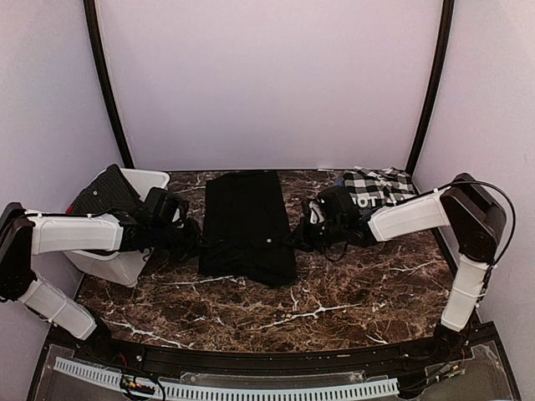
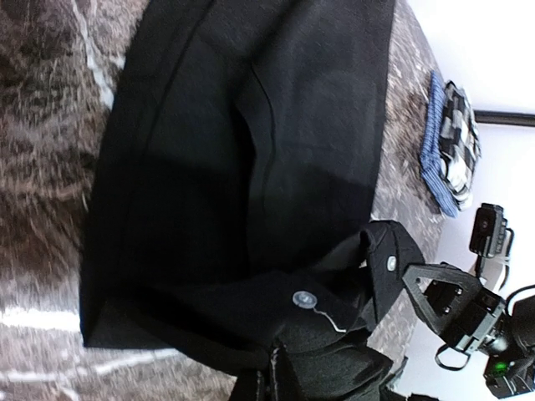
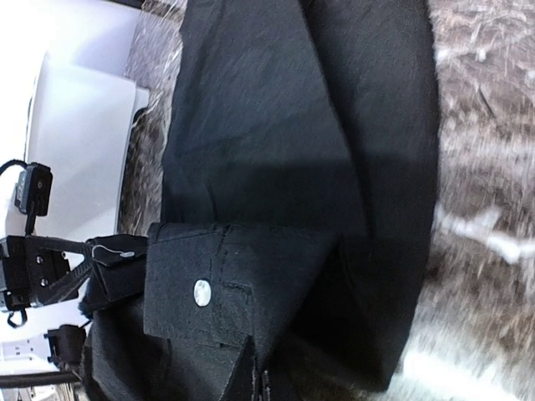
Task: Fold and stack the long sleeve shirts
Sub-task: Fold the rectangle-folded shirt at the center of the board.
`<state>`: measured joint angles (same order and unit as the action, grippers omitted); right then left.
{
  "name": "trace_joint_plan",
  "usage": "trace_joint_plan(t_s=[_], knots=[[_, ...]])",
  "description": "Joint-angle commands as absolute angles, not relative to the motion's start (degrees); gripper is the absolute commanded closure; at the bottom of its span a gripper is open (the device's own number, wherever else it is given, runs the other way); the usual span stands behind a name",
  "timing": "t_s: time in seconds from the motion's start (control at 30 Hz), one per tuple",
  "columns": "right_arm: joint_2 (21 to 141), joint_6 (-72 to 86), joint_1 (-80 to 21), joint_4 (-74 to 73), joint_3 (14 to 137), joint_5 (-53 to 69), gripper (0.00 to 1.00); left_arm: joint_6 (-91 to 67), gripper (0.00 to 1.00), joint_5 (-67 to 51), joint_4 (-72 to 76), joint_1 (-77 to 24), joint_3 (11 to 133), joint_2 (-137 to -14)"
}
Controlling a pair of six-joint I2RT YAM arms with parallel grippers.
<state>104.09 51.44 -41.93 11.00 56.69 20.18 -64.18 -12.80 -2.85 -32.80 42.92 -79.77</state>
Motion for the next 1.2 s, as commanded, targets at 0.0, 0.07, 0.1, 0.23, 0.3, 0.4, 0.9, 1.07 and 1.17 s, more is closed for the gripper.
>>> trace_joint_plan(t_s=[0.0,0.07,0.1,0.23,0.3,0.4,0.9,1.07,1.17], knots=[[109.0,48.8,-39.0,11.9,62.4,24.9,1.00,-60.8,1.00,-11.3,-1.5,-30.5,46.9,-85.0],[111.3,48.1,-38.2,11.8,64.5,26.0,1.00,-60.3,1.00,-10.7,-1.0,-29.9,47.6,-86.6],[112.4,48.0,-37.8,12.0,65.2,26.5,1.00,-59.9,1.00,-10.3,-0.8,-29.7,47.9,-87.1],[115.8,47.7,-36.9,13.0,67.4,28.4,1.00,-58.5,1.00,-9.8,-0.3,-28.5,49.1,-90.0],[117.1,47.3,-36.5,13.1,68.0,29.0,1.00,-57.7,1.00,-9.9,-0.2,-28.1,49.6,-91.3],[117.9,46.6,-36.0,13.5,68.4,29.9,1.00,-56.5,0.88,-10.4,-0.2,-27.5,50.0,-92.3],[110.3,33.6,-36.1,0.8,70.9,23.0,0.53,-45.3,0.32,-5.9,-7.7,-27.1,55.6,-87.4],[106.4,28.3,-36.6,-3.9,68.4,20.3,0.52,-41.5,0.32,-7.9,-10.6,-27.1,54.0,-84.8],[103.9,26.0,-37.8,-5.8,65.7,19.9,0.54,-40.1,0.36,-11.6,-10.9,-27.1,51.6,-83.3]])
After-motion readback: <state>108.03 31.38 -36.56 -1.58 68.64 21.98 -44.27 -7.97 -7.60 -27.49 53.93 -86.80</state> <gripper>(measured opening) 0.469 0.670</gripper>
